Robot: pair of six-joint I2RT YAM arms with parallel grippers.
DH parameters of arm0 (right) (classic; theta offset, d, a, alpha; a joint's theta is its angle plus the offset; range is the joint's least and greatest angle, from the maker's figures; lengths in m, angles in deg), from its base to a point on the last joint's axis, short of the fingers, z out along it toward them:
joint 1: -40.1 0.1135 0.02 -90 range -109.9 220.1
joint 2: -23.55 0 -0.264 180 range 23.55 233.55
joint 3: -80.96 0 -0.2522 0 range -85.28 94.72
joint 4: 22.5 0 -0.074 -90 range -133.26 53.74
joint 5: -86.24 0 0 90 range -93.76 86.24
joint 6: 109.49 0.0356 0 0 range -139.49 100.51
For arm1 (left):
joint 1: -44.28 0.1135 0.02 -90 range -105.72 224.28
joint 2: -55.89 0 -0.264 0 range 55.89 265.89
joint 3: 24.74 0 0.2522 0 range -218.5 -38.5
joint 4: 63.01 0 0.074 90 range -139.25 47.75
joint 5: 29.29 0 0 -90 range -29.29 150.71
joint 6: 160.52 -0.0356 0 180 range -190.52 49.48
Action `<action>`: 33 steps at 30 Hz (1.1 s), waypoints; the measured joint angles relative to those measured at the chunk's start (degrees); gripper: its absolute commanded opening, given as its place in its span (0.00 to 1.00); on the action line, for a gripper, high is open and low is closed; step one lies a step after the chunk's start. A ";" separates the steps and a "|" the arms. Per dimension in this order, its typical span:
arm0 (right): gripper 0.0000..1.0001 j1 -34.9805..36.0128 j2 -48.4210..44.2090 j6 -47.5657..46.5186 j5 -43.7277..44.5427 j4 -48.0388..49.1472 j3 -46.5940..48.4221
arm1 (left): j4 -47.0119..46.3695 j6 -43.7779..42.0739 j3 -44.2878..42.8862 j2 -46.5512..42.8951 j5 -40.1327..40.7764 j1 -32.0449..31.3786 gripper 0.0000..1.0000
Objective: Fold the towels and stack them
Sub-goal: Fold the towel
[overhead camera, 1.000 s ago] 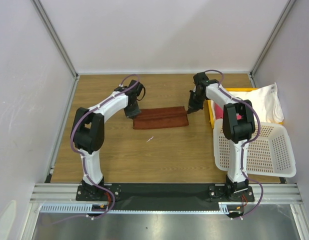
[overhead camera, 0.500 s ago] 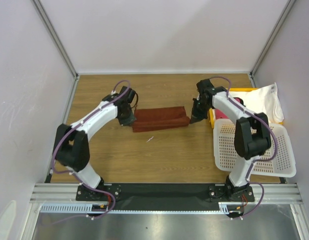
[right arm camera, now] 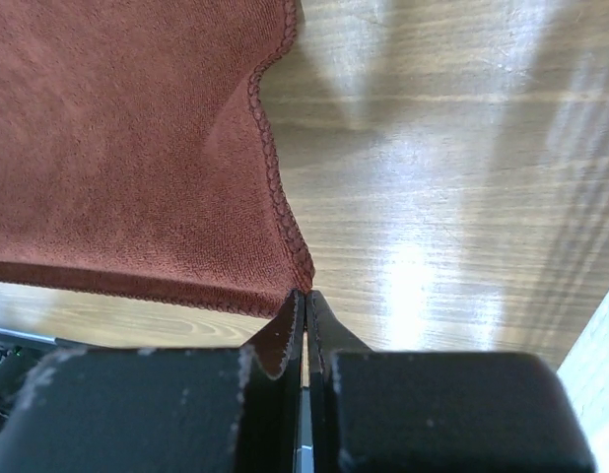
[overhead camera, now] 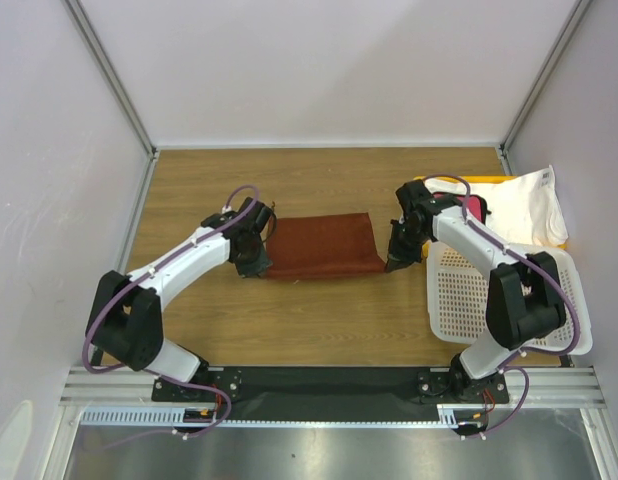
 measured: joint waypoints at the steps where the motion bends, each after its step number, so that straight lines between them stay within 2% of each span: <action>1: 0.00 0.02 -0.15 0.07 0.15 0.11 0.02 | 0.04 0.13 -0.13 0.00 0.07 0.02 0.00; 8: 0.00 0.00 1.20 0.11 3.08 -0.46 4.90 | 1.55 0.11 -5.79 2.73 2.36 0.04 0.00; 14: 0.00 -0.92 7.34 -0.48 4.94 -0.28 12.37 | 2.60 -0.46 -11.89 9.09 4.66 1.03 0.00; 21: 0.00 -2.38 14.36 -1.81 4.42 -0.20 16.57 | 3.04 -1.27 -17.27 15.67 5.49 1.86 0.00; 33: 0.00 -3.34 23.78 -4.02 3.85 -0.94 27.39 | 3.80 -3.04 -24.72 23.41 5.86 4.55 0.00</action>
